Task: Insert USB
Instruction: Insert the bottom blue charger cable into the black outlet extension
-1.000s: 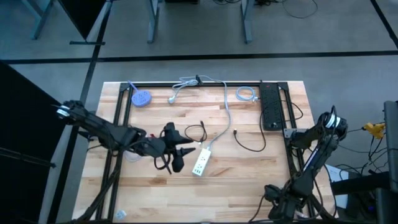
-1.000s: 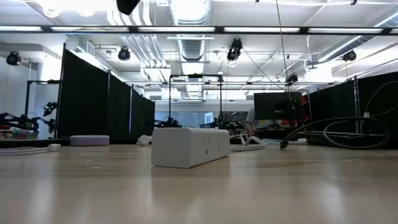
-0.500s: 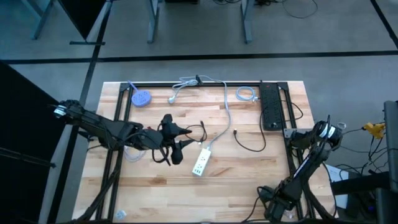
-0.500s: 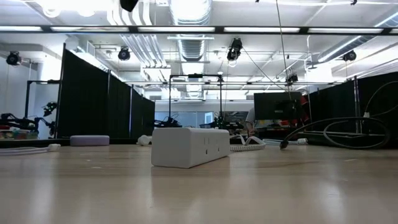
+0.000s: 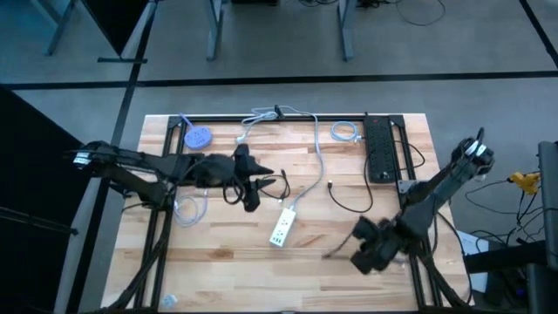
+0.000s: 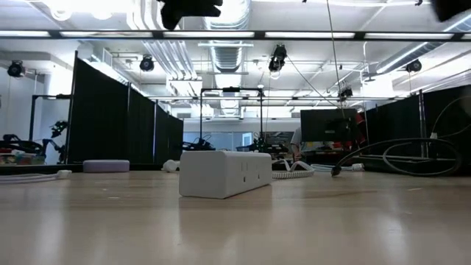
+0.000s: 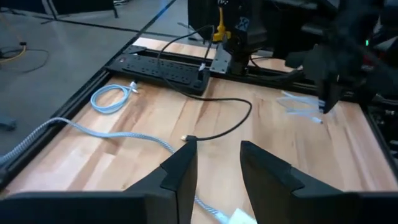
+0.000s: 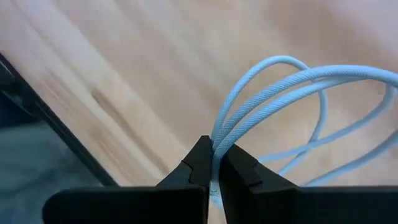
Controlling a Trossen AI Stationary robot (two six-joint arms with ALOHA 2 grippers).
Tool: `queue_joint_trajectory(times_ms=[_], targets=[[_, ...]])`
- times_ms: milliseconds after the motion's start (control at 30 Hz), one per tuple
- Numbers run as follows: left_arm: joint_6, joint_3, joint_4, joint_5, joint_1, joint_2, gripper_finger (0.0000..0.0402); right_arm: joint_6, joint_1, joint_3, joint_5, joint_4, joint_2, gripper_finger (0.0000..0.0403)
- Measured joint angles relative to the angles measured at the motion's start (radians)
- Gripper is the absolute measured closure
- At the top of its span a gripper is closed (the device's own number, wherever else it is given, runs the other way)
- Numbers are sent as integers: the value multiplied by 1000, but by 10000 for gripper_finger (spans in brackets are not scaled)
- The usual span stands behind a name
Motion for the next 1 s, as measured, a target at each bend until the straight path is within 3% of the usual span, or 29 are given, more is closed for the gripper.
queue_joint_trajectory(times_ms=[300, 433, 533, 700, 900, 1000], targets=[[125, -8, 74, 114, 121, 4, 285, -227, -271, -4, 35, -2, -88, 402], [130, -10, 165, 299, 200, 46, 279, -273, -358, -5, 44, 6, -111, 402], [150, -10, 231, 382, 226, 105, 275, -281, -402, 0, 96, 21, -126, 402], [240, 7, 249, 412, 231, 194, 268, -322, -479, 26, 178, 23, -140, 403], [219, 82, 252, 591, 245, 258, 257, -375, -554, 102, 259, 26, -151, 403], [231, 103, 255, 591, 253, 263, 249, -429, -570, 167, 310, 26, -155, 403]])
